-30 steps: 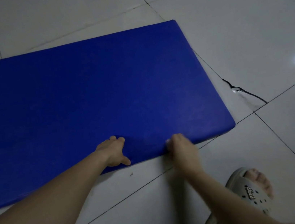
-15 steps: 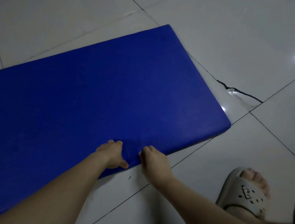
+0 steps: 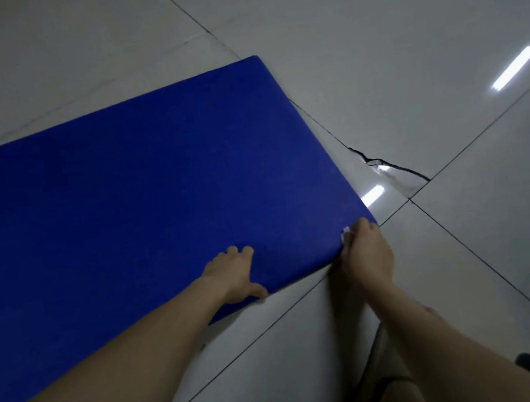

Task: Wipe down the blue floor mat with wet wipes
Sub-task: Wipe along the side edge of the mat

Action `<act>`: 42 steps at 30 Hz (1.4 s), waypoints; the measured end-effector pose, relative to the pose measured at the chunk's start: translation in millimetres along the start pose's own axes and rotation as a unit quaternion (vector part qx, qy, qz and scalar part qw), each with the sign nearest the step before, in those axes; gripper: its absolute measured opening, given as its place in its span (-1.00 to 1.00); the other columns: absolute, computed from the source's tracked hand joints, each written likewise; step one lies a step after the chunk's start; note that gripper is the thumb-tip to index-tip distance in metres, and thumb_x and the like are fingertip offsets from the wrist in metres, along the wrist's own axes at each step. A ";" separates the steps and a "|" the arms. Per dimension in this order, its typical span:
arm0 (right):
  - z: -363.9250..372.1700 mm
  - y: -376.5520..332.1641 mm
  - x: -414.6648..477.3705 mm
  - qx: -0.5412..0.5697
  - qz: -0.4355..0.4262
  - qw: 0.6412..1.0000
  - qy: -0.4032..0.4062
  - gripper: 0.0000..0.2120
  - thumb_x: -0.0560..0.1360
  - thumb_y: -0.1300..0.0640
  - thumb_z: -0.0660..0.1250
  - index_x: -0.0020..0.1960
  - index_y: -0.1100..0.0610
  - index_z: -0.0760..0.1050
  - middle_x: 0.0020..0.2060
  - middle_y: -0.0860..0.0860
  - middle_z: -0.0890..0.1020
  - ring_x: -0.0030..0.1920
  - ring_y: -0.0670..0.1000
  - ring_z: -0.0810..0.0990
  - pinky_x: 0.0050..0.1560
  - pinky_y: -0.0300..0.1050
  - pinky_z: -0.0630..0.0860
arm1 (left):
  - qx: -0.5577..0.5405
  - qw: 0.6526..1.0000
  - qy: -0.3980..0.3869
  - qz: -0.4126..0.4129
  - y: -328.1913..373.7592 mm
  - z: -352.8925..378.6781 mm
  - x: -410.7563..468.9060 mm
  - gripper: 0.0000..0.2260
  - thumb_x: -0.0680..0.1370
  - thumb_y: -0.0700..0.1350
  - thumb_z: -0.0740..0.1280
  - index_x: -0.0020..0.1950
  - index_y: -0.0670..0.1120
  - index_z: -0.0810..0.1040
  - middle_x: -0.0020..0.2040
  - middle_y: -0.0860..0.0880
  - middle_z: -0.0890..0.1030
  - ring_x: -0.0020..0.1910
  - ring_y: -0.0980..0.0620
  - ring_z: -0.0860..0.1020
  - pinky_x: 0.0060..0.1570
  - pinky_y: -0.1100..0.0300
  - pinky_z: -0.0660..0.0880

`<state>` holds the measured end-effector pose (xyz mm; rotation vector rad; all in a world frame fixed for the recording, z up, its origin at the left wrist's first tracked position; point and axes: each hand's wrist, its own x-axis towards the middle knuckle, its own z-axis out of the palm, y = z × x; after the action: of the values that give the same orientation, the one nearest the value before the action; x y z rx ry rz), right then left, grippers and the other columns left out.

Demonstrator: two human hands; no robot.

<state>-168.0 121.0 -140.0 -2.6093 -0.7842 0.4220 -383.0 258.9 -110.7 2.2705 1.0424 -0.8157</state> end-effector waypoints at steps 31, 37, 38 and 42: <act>36.4 -41.9 -84.1 0.019 -0.207 0.971 -0.117 -0.92 0.64 0.06 0.21 -0.03 0.01 0.40 -0.11 -0.05 0.55 -0.20 -0.09 0.45 -0.14 -0.18 0.38 | 0.004 0.999 -0.033 -0.035 7.8 -5.2 14.9 -0.12 0.42 0.32 0.49 0.55 -0.05 0.19 0.43 -0.14 0.32 0.34 -0.15 0.41 0.29 0.01 0.44; -19.5 12.6 16.6 0.004 0.026 0.999 0.028 -0.90 0.64 0.09 0.22 -0.05 0.06 0.43 -0.18 -0.04 0.51 -0.24 -0.03 0.45 -0.19 -0.10 0.33 | 0.001 0.999 -0.039 -0.026 8.6 -5.3 14.2 -0.20 0.42 0.31 0.49 0.48 -0.04 0.24 0.34 -0.11 0.34 0.24 -0.11 0.41 0.23 0.03 0.46; -23.4 17.7 29.8 0.010 0.061 0.997 0.042 -0.90 0.62 0.10 0.23 -0.06 0.08 0.44 -0.18 -0.02 0.53 -0.24 -0.01 0.46 -0.20 -0.10 0.33 | 0.002 0.999 -0.038 -0.025 8.7 -5.4 13.8 -0.20 0.42 0.31 0.49 0.47 -0.04 0.24 0.34 -0.11 0.34 0.24 -0.11 0.41 0.23 0.04 0.46; -16.9 12.5 29.1 0.131 0.162 0.976 0.069 -0.88 0.63 0.10 0.25 -0.04 0.10 0.50 -0.17 0.01 0.57 -0.15 0.04 0.53 -0.15 -0.11 0.33 | 0.010 0.999 -0.040 -0.022 7.7 -6.1 14.5 -0.21 0.41 0.32 0.49 0.45 -0.04 0.26 0.32 -0.11 0.35 0.17 -0.07 0.41 0.21 0.06 0.45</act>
<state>-132.4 123.5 -135.6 -2.4825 -0.2349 0.3973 -367.4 265.6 -115.1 2.2191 1.0558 -0.9316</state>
